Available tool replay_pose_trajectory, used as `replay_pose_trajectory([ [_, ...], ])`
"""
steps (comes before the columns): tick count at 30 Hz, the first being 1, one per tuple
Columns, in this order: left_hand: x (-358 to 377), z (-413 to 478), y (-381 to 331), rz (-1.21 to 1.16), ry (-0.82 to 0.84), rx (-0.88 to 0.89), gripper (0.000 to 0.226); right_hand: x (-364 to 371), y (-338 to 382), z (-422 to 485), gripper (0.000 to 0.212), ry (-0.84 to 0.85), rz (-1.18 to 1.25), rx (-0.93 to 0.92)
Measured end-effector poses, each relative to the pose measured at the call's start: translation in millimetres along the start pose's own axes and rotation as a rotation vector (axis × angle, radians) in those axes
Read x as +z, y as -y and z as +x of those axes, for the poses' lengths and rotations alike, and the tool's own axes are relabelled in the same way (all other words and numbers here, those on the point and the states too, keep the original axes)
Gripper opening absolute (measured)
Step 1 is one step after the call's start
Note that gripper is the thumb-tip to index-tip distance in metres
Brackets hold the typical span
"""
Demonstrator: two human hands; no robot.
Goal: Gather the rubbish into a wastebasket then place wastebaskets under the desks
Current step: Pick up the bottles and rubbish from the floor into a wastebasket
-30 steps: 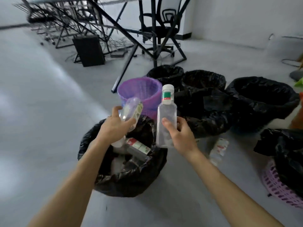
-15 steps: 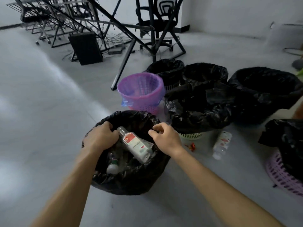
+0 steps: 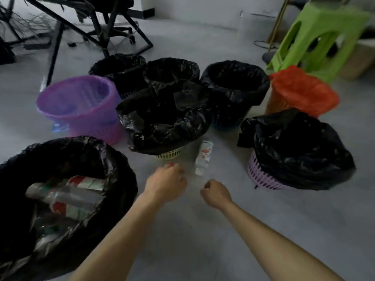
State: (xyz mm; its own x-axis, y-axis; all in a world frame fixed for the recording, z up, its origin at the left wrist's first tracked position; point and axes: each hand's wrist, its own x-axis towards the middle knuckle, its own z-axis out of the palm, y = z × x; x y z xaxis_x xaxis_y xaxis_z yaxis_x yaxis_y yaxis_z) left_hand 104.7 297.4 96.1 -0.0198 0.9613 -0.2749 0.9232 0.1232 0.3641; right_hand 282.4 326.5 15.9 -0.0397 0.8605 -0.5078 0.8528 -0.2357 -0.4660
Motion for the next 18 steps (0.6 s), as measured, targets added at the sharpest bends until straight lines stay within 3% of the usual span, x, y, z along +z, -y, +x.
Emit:
replay_pose_trajectory([
  [4,62.8,20.4,-3.5,0.053,0.24,-0.043,0.043,-1.8,-65.3,22.7,0.056,0.054,-0.102,0.145],
  [10,111.8,50.5,3.1,0.123,0.308,-0.087,0.055,20.9,-113.5,51.2,0.085,0.165,-0.337,0.089],
  [15,134.6,93.0,-0.8,0.158,0.257,-0.061,0.063,31.5,-126.4,68.0,0.098,0.192,-0.429,0.032],
  [18,139.3,119.9,-12.3,0.114,0.136,0.019,0.065,27.4,-125.9,73.2,0.1,0.206,-0.421,0.038],
])
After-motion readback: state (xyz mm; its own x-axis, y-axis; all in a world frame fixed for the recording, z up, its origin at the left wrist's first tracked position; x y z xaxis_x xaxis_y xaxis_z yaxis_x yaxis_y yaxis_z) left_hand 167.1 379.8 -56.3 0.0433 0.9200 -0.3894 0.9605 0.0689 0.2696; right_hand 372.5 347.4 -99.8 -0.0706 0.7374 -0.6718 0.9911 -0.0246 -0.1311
